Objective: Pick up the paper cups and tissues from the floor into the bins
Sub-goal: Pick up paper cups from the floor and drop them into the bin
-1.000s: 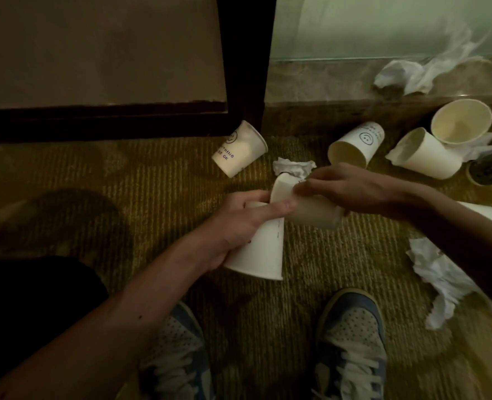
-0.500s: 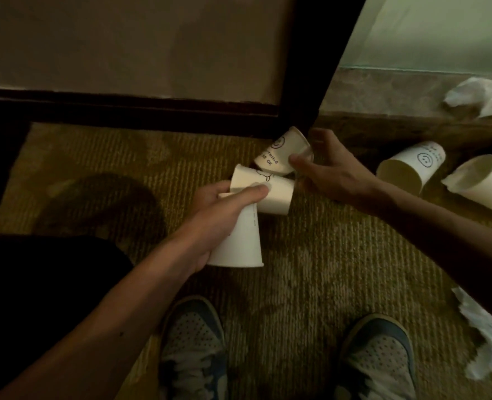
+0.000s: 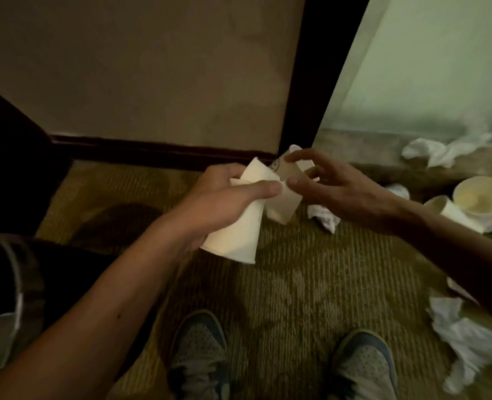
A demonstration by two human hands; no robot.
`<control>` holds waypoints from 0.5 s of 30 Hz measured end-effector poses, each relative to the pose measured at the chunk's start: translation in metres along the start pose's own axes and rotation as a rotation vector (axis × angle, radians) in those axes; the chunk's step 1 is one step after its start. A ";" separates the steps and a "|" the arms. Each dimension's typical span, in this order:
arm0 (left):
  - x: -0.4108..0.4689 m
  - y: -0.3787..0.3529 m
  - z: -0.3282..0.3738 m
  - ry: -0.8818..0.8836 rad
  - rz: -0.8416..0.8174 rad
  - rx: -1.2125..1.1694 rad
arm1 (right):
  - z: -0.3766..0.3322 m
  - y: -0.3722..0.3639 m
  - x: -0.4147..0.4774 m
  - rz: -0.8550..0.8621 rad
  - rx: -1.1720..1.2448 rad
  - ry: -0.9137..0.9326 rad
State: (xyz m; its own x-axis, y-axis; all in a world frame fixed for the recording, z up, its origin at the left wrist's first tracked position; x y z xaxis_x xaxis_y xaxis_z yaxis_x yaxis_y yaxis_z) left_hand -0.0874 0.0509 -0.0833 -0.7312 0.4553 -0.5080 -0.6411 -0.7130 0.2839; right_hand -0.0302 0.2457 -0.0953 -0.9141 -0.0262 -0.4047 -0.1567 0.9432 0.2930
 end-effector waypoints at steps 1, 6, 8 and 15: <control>-0.006 0.005 0.016 -0.048 -0.001 0.014 | -0.018 0.005 -0.007 -0.011 -0.019 0.027; -0.055 0.042 0.091 -0.213 0.018 0.045 | -0.116 0.030 -0.051 0.070 -0.207 0.184; -0.082 0.057 0.122 -0.291 0.011 0.041 | -0.157 0.038 -0.068 0.118 -0.262 0.231; -0.175 0.118 0.182 -0.492 0.164 0.051 | -0.273 0.011 -0.100 0.239 -0.358 0.478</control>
State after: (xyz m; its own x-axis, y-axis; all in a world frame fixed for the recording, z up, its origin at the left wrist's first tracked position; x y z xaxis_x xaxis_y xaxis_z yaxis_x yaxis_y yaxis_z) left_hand -0.0775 -0.0161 0.1876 -0.8382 0.5452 -0.0147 -0.5103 -0.7746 0.3737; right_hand -0.0427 0.1679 0.1847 -0.9922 -0.0517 0.1136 0.0320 0.7746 0.6316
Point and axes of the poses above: each hand's wrist, its own x-axis towards the middle knuckle, its own y-axis out of the back of the hand, z = x × y, the point moved 2 cm from there along x, towards the middle knuckle, and after that the axes turned 3 degrees about x, right-handed, at the moved point
